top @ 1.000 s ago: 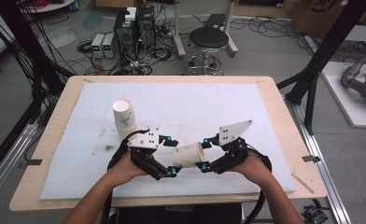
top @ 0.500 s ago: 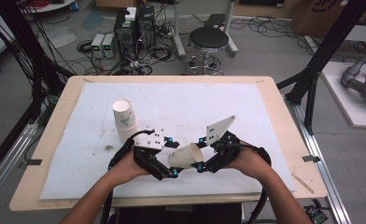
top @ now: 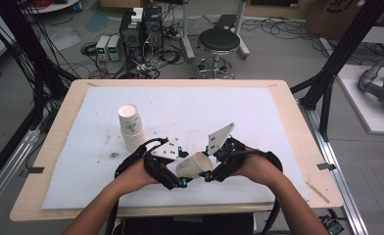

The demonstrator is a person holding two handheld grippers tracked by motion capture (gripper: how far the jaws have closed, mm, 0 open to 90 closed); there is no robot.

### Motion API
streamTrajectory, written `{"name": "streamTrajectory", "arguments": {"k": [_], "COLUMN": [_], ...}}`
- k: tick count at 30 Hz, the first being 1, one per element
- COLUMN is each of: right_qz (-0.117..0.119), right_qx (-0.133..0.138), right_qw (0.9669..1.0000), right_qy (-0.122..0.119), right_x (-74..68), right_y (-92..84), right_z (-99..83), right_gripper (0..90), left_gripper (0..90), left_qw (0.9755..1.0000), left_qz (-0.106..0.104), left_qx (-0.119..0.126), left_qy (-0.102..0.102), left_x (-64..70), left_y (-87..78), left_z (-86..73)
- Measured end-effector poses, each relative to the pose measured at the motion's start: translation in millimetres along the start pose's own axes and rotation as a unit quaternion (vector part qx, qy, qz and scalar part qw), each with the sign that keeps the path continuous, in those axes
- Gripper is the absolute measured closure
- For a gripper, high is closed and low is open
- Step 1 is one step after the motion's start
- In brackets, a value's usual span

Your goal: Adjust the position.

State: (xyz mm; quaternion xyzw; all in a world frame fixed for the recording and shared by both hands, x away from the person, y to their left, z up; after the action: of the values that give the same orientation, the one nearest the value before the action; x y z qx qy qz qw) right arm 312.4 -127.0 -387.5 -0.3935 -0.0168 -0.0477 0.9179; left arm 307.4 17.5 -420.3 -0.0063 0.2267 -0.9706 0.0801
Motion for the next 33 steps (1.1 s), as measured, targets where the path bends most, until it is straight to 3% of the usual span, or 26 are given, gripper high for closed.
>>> {"name": "streamTrajectory", "arguments": {"k": [17,18,33], "right_qz": [-0.002,-0.002,0.002], "right_qx": [-0.047,-0.05,-0.07], "right_qw": [0.9988,0.9987,0.9972], "right_qy": [-0.013,-0.013,-0.026], "right_x": [-2.0,-2.4,-3.0], "right_y": [7.4,7.6,11.4], "right_z": [3.1,3.4,6.5], "right_gripper": [35.9,35.9,35.9], "left_gripper": [26.0,26.7,37.4], "left_qw": [0.9996,0.9994,0.9989], "left_qz": [-0.009,-0.011,-0.031], "left_qx": [-0.026,-0.034,-0.036], "left_qy": [-0.007,0.0,0.004], "left_x": [-0.2,-1.5,1.9], "left_y": [10.0,10.2,14.8], "left_z": [-3.1,-3.8,-5.1]}}
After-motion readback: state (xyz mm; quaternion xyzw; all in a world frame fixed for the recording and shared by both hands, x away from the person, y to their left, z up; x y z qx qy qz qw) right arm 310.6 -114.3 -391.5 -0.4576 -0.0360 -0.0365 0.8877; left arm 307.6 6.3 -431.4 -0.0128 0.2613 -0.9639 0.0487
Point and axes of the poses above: each handheld gripper's, and its own axes: y roughly forward along the jaws, z roughly out of its top, x roughly to its right, the point moved 6 cm from there along y, roughly forward along the jaws, and after that the axes turned 10 degrees about x, right-handed, at the moved point
